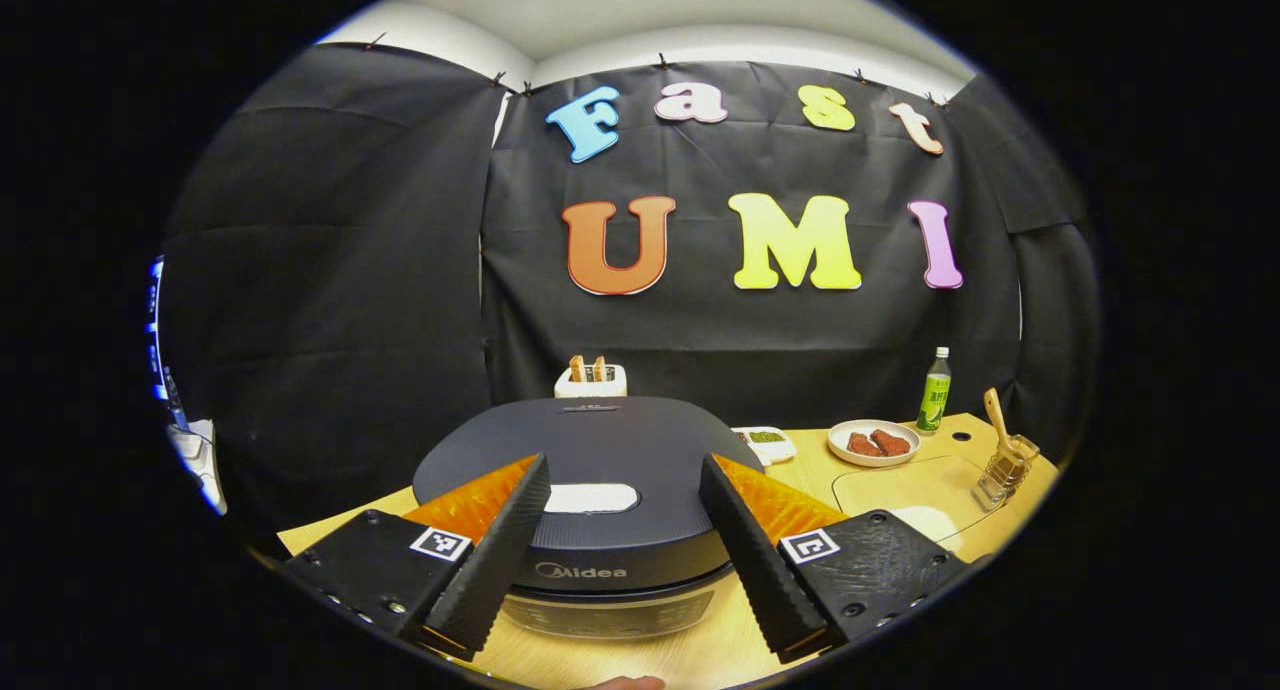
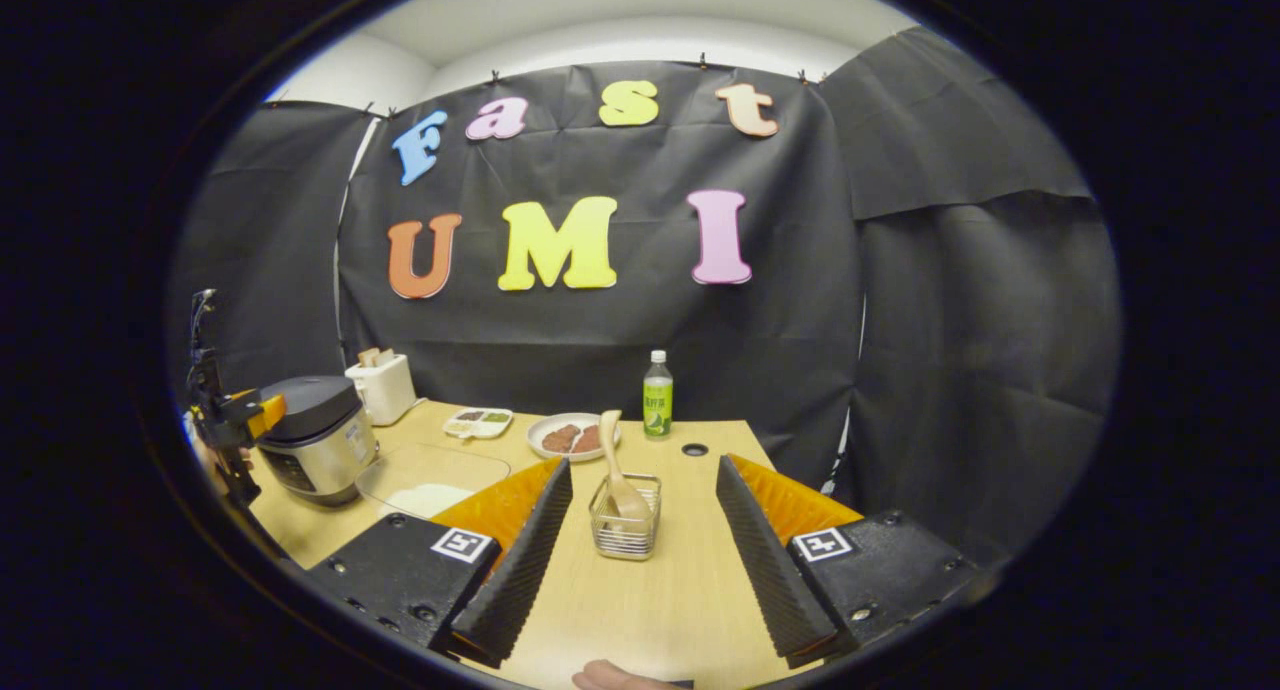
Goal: Close the left gripper, press the button to open the rice cooker; take a wooden spoon from the chopstick holder with the right hand, scoop a spoonful of rice and pour it into the rice cooker, then put the wooden spoon back into the chopstick holder.
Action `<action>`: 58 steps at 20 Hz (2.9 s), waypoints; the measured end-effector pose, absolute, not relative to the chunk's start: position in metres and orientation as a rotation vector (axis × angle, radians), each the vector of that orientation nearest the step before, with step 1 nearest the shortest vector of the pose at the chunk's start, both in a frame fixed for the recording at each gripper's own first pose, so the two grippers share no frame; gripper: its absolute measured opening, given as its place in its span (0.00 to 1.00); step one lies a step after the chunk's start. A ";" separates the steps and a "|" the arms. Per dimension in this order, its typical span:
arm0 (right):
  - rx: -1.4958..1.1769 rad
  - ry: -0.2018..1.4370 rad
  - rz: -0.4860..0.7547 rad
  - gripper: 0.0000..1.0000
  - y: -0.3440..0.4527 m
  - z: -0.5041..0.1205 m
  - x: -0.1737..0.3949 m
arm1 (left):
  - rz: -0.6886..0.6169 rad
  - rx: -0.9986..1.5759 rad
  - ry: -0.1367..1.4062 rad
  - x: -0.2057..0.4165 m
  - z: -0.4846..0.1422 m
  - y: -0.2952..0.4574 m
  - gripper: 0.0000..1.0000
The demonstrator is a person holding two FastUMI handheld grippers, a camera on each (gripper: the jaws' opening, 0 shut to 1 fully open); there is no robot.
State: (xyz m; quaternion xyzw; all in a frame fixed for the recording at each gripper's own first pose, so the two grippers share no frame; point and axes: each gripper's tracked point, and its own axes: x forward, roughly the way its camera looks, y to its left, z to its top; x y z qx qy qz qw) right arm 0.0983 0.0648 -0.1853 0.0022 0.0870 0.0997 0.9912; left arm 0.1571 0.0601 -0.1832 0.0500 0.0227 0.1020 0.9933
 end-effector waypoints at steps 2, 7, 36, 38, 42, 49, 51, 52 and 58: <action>0.008 0.189 0.205 0.94 0.066 -0.192 0.102 | 0.210 0.109 0.028 0.157 -0.183 0.060 0.98; 0.031 0.217 0.189 0.94 0.060 -0.204 0.109 | 0.200 0.102 0.037 0.155 -0.188 0.059 0.98; 0.041 0.123 0.107 0.95 0.026 -0.144 0.066 | 0.116 0.088 -0.062 0.069 -0.049 -0.021 0.93; 0.039 0.103 0.109 0.93 0.028 -0.133 0.062 | 0.090 0.098 -0.098 0.057 -0.035 -0.034 0.93; 0.051 0.053 0.110 0.93 0.026 -0.113 0.050 | 0.033 0.112 -0.131 0.041 -0.022 -0.058 0.93; 0.033 0.002 0.069 0.94 0.016 -0.087 0.028 | -0.005 0.143 -0.100 0.019 -0.034 -0.077 0.93; 0.038 -0.012 0.092 0.94 0.018 -0.080 0.018 | -0.006 0.146 -0.099 0.011 -0.032 -0.081 0.93; 0.041 -0.018 0.098 0.93 0.018 -0.079 0.014 | -0.006 0.146 -0.101 0.007 -0.032 -0.084 0.93; 0.029 -0.025 0.102 0.93 0.007 -0.079 0.010 | -0.015 0.170 -0.097 -0.004 -0.036 -0.097 0.95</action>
